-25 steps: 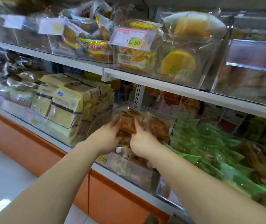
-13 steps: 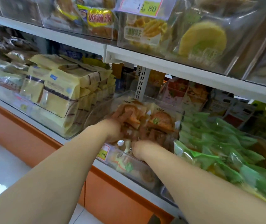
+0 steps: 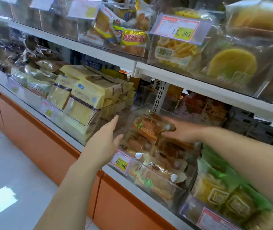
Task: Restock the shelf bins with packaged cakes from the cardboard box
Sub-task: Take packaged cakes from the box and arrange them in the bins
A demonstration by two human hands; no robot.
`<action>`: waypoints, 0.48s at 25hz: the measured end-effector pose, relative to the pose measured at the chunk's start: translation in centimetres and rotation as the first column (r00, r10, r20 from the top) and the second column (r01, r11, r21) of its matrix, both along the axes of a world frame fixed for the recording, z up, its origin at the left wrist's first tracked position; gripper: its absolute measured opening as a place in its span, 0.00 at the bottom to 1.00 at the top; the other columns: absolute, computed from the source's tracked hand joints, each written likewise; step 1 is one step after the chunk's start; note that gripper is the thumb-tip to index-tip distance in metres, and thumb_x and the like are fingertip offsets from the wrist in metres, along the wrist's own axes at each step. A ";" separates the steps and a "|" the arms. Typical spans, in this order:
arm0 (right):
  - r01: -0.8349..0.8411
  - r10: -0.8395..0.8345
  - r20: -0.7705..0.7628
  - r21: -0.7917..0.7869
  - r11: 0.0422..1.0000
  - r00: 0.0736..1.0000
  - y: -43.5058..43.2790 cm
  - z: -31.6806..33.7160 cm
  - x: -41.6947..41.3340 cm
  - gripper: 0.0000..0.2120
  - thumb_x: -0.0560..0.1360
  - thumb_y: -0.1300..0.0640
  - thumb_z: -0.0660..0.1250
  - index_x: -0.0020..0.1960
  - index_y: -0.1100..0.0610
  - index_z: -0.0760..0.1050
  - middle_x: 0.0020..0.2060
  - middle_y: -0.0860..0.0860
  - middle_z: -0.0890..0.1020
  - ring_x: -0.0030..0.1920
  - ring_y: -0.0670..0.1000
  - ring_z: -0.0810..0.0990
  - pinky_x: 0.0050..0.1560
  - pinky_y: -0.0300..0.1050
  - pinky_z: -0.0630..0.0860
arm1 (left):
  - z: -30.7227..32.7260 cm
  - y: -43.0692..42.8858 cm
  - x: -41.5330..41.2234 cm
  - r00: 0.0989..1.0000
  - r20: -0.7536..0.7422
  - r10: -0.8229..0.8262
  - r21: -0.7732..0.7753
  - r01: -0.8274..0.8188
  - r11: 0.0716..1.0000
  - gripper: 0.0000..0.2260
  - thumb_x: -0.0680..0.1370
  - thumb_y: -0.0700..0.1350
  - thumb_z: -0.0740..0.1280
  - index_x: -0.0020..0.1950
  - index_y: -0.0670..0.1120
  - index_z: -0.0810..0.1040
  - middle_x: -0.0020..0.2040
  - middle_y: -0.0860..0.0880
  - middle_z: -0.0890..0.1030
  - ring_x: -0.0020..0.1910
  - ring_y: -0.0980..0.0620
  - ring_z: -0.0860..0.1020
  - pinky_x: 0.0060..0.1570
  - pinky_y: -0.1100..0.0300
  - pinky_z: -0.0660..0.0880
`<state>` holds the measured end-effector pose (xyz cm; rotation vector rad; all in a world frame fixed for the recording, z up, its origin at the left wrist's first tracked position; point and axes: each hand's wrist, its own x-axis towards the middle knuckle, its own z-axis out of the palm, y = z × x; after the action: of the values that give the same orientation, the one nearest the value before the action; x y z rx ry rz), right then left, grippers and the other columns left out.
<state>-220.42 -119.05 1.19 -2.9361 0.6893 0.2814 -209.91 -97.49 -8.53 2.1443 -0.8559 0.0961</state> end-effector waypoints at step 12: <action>-0.036 0.032 0.101 0.037 0.999 0.994 -3.4 -2.3 6.5 0.35 0.78 0.37 0.58 0.79 0.44 0.45 0.78 0.49 0.54 0.77 0.55 0.56 0.75 0.55 0.56 | -1.3 -0.3 1.5 0.995 -0.071 -0.063 -0.061 0.059 0.996 0.29 0.83 0.51 0.59 0.79 0.62 0.47 0.72 0.49 0.72 0.48 0.56 0.77 0.48 0.64 0.70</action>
<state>-213.94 -122.43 -1.08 -2.9042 0.6131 0.1469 -208.37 -97.80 -9.82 2.0524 -0.8653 0.0112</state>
